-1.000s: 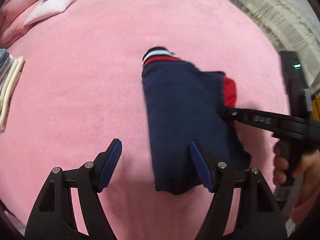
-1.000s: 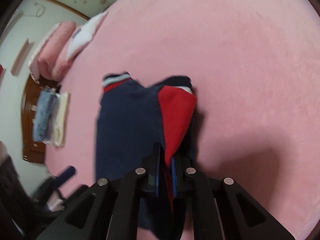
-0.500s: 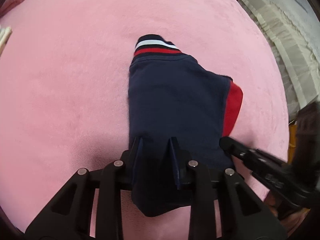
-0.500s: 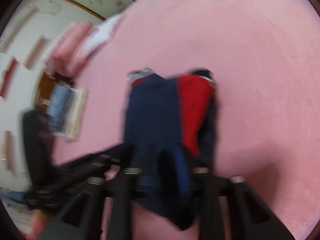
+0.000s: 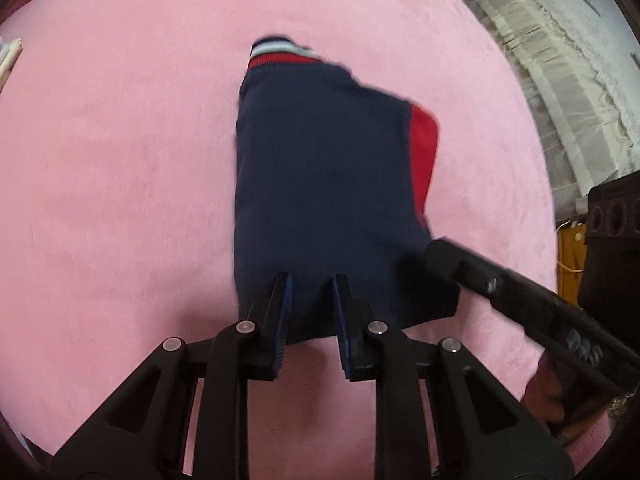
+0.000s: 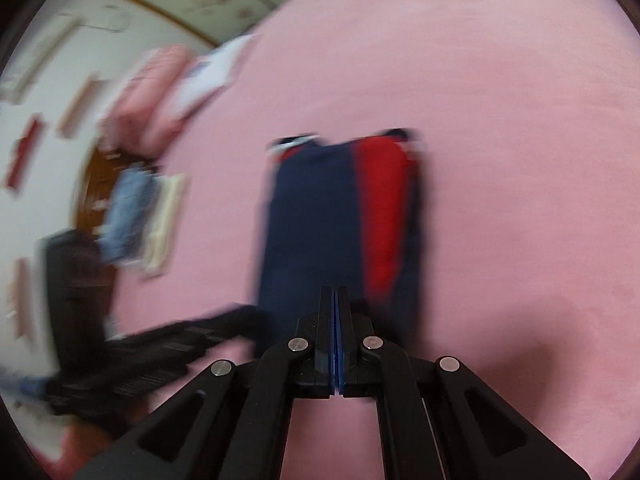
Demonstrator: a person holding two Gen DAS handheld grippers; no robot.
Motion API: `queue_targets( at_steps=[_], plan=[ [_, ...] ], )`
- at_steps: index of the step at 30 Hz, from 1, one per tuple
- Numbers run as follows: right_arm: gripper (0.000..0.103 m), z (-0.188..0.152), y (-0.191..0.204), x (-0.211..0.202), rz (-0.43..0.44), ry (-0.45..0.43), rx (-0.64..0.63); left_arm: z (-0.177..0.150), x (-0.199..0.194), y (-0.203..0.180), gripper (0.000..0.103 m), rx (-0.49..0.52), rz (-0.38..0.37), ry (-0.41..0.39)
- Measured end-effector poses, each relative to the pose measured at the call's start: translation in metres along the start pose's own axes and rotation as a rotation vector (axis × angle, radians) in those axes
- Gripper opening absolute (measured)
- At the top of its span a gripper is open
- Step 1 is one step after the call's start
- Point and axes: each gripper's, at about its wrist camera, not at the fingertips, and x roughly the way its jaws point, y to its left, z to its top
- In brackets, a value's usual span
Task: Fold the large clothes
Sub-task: 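Grasp the other side with the right tool and fold it over the first, then release the folded jacket and pull both tools back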
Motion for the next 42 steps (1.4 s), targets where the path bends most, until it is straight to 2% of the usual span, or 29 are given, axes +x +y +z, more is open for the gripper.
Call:
queue_targets(
  at_steps=[1, 4, 6, 8, 9, 11, 14, 16, 17, 19, 23, 32, 35, 37, 42],
  plan=[
    [0.001, -0.005, 0.003, 0.009, -0.005, 0.037, -0.005, -0.002, -0.002, 0.001, 0.018, 0.000, 0.005, -0.005],
    [0.001, -0.020, 0.001, 0.030, -0.168, 0.115, -0.047, -0.003, 0.003, 0.008, 0.010, -0.009, 0.017, 0.005],
    [0.001, -0.027, -0.006, 0.029, -0.205, 0.108, -0.024, -0.002, -0.001, 0.013, 0.010, -0.027, 0.021, -0.002],
    [0.001, -0.034, -0.013, 0.013, -0.208, 0.085, 0.018, 0.001, -0.009, 0.014, 0.010, -0.010, 0.109, -0.011],
    [0.001, -0.033, -0.013, 0.006, -0.218, 0.078, 0.018, 0.004, -0.012, 0.015, 0.010, 0.002, 0.130, -0.016],
    [0.001, -0.030, -0.003, -0.006, -0.229, 0.059, -0.011, 0.011, -0.019, 0.017, 0.010, -0.005, 0.109, -0.030],
    [0.001, -0.018, 0.013, -0.009, -0.172, 0.029, -0.045, 0.029, -0.025, 0.016, 0.010, -0.024, 0.024, -0.046],
    [0.001, 0.000, 0.017, -0.004, -0.128, 0.039, -0.050, 0.044, -0.017, 0.014, 0.010, -0.057, -0.005, -0.059],
    [0.001, 0.008, 0.020, 0.009, -0.128, 0.066, -0.056, 0.050, -0.013, 0.012, 0.010, -0.077, -0.010, -0.061],
    [0.001, 0.026, 0.023, 0.035, -0.188, 0.089, -0.057, 0.061, -0.003, 0.016, 0.010, -0.102, -0.008, -0.047],
    [0.001, 0.050, 0.016, 0.054, -0.159, 0.029, -0.004, 0.084, 0.015, 0.015, 0.010, -0.114, 0.020, -0.062],
    [0.001, 0.097, 0.013, 0.080, -0.340, 0.034, 0.004, 0.122, 0.040, 0.013, 0.010, -0.111, 0.040, -0.103],
    [0.001, 0.106, 0.017, 0.088, -0.390, 0.050, -0.019, 0.129, 0.040, 0.013, 0.010, -0.092, 0.075, -0.151],
    [0.001, 0.109, 0.016, 0.088, -0.409, 0.059, -0.028, 0.139, 0.046, 0.014, 0.010, -0.092, 0.106, -0.150],
    [0.001, 0.113, 0.018, 0.093, -0.474, 0.066, -0.076, 0.151, 0.051, 0.019, 0.010, -0.115, 0.100, -0.154]
  ],
)
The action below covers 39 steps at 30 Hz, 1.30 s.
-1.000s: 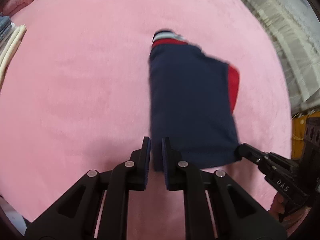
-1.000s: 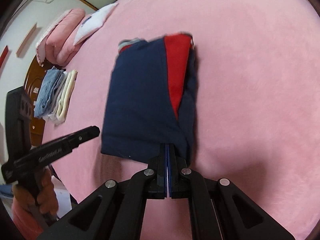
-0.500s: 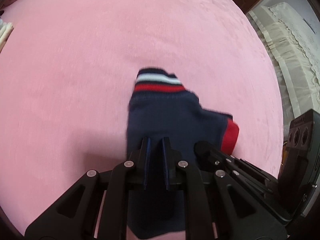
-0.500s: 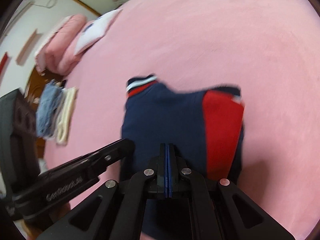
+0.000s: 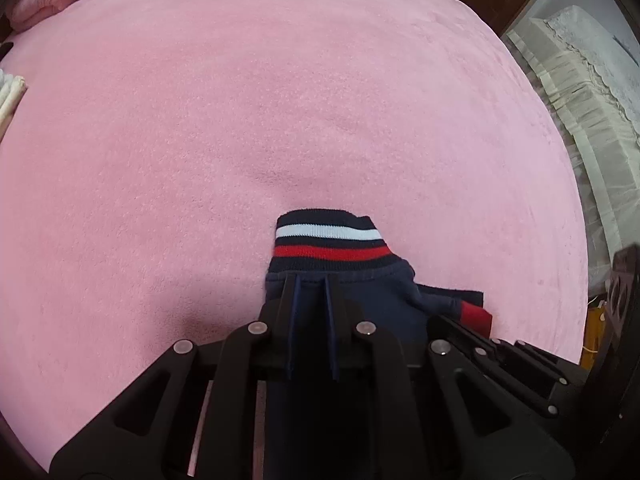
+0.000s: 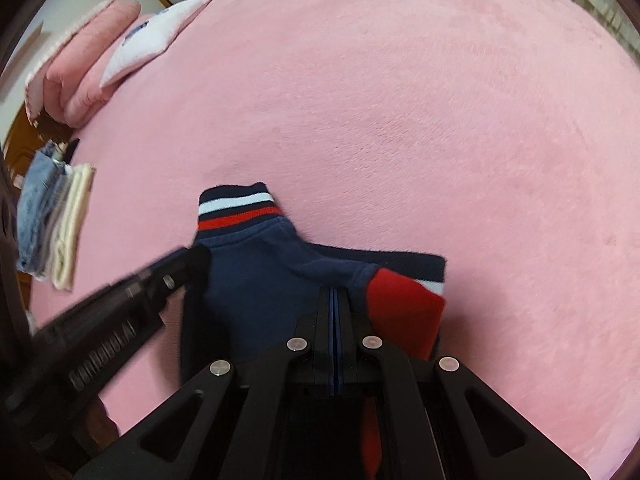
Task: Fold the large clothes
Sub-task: 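Release the folded jacket and pull both tools back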
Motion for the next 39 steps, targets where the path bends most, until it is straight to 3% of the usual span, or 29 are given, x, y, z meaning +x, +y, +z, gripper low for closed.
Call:
queue_targets(
  at_steps=[9, 13, 17, 21, 23, 26, 29, 31, 33, 35, 36, 39],
  plan=[
    [0.001, -0.019, -0.034, -0.019, 0.003, 0.000, 0.023, -0.011, -0.005, 0.003, 0.010, 0.027, 0.054, -0.007],
    [0.001, -0.049, -0.051, -0.036, -0.001, 0.018, 0.054, -0.026, -0.019, 0.006, 0.010, 0.047, 0.067, -0.035],
    [0.002, -0.093, -0.066, -0.037, -0.148, 0.099, 0.066, -0.046, -0.028, 0.011, 0.010, 0.054, 0.085, 0.009],
    [0.003, -0.149, -0.089, -0.045, -0.107, 0.164, 0.198, -0.079, -0.038, 0.018, 0.010, 0.063, 0.098, 0.082],
    [0.011, -0.177, -0.100, -0.052, -0.082, 0.184, 0.285, -0.096, -0.044, 0.020, 0.010, 0.074, 0.121, 0.113],
    [0.022, -0.204, -0.106, -0.065, -0.033, 0.195, 0.318, -0.118, -0.054, 0.021, 0.010, 0.073, 0.121, 0.163],
    [0.029, -0.212, -0.104, -0.085, -0.075, 0.187, 0.309, -0.131, -0.069, 0.015, 0.010, 0.086, 0.120, 0.199],
    [0.042, -0.209, -0.091, -0.101, -0.083, 0.165, 0.297, -0.135, -0.085, 0.006, 0.011, 0.131, 0.137, 0.203],
    [0.048, -0.201, -0.081, -0.115, -0.086, 0.133, 0.271, -0.133, -0.100, -0.002, 0.018, 0.161, 0.153, 0.181],
    [0.058, -0.194, -0.074, -0.132, -0.109, 0.097, 0.239, -0.129, -0.118, -0.009, 0.050, 0.174, 0.158, 0.149],
    [0.060, -0.188, -0.069, -0.142, -0.129, 0.074, 0.224, -0.126, -0.128, -0.012, 0.056, 0.185, 0.163, 0.128],
    [0.068, -0.165, -0.057, -0.170, -0.141, 0.027, 0.203, -0.114, -0.154, -0.020, 0.062, 0.233, 0.209, 0.059]
  ],
)
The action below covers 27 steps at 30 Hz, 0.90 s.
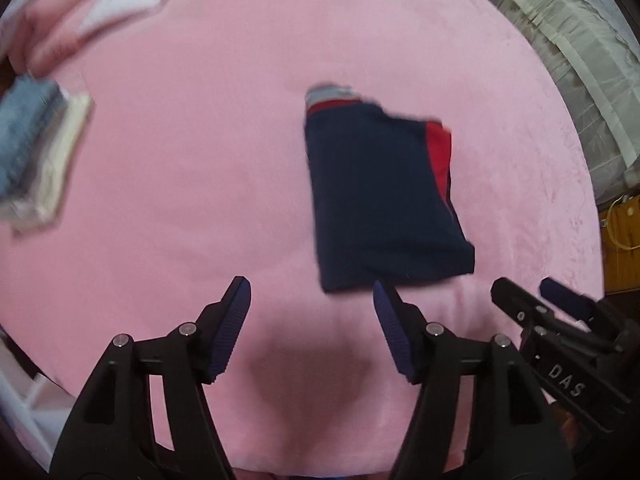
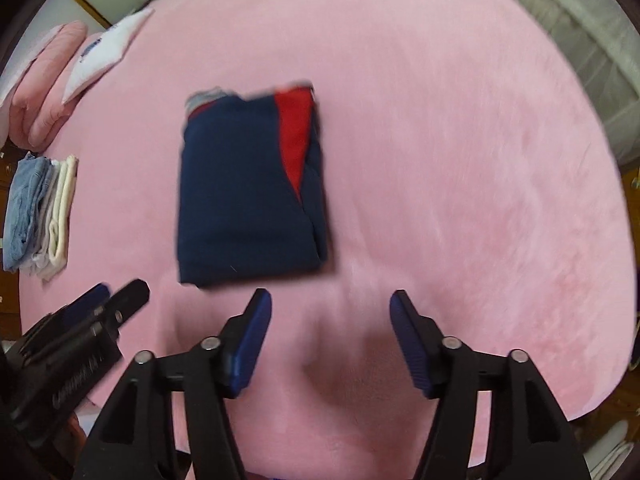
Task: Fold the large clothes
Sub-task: 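Release the folded jacket and pull both tools back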
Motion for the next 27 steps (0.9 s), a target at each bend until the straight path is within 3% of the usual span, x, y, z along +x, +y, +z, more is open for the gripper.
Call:
queue_targets(
  at_steps=[3, 10, 27],
  plan=[
    [0.077, 0.019, 0.021, -0.020, 0.021, -0.034, -0.008, 0.008, -0.023, 0.006, 0.072, -0.002, 0.020, -0.047],
    [0.085, 0.023, 0.049, -0.068, 0.032, -0.063, -0.029, 0.012, -0.043, 0.029, 0.074, -0.065, -0.006, -0.070],
    [0.087, 0.032, 0.064, -0.035, 0.013, -0.040, -0.076, 0.017, -0.021, 0.026, 0.075, -0.102, 0.005, -0.017]
  ],
)
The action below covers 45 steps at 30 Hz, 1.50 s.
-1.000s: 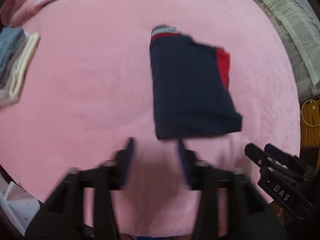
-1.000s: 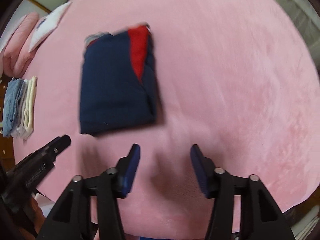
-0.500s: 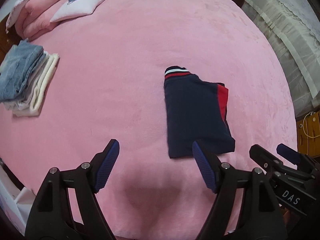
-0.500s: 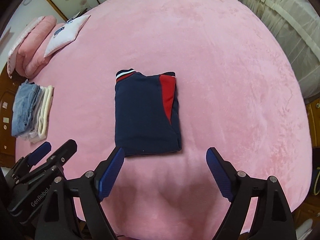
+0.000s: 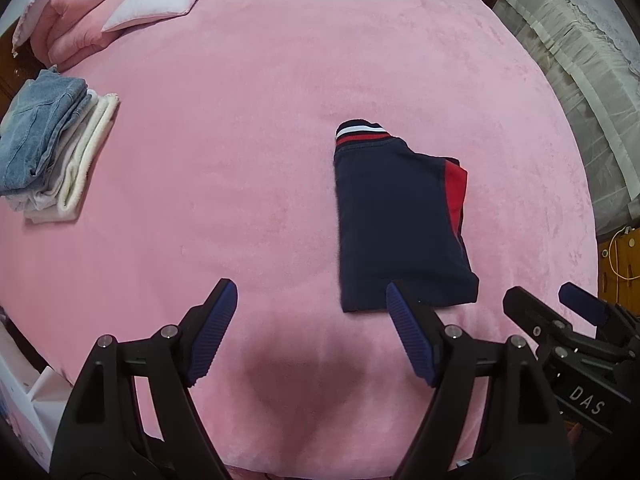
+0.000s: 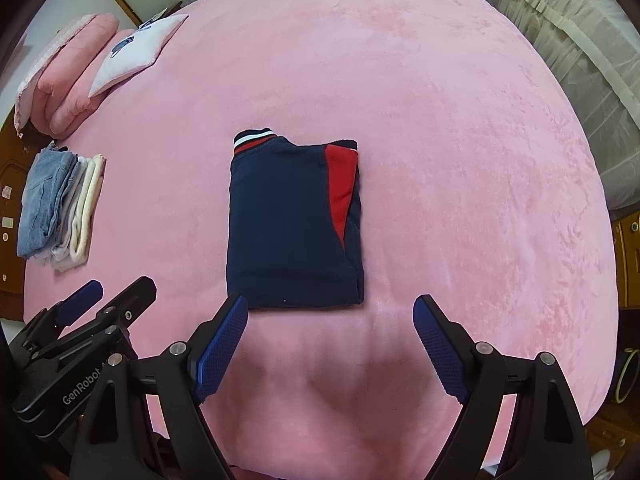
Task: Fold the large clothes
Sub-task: 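Release the folded jacket and pull both tools back, then grasp the folded jacket bundle with both tools and lift it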
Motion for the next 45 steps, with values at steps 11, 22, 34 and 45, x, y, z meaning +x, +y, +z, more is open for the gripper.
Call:
queue_targets(
  at_steps=[11, 22, 34, 45],
  plan=[
    [0.088, 0.014, -0.005, 0.016, 0.001, 0.023, -0.005, 0.014, 0.020, -0.008, 0.076, 0.026, -0.002, 0.029],
    [0.088, 0.029, -0.029, 0.078, 0.069, 0.084, 0.012, 0.021, 0.089, -0.018, 0.076, 0.017, -0.066, 0.159],
    [0.087, 0.023, -0.074, 0.181, 0.400, 0.084, 0.177, 0.028, 0.174, -0.005, 0.076, -0.072, -0.279, 0.327],
    [0.060, 0.043, -0.080, 0.224, 0.604, 0.100, 0.237, 0.027, 0.207, 0.018, 0.078, -0.186, -0.516, 0.376]
  ],
)
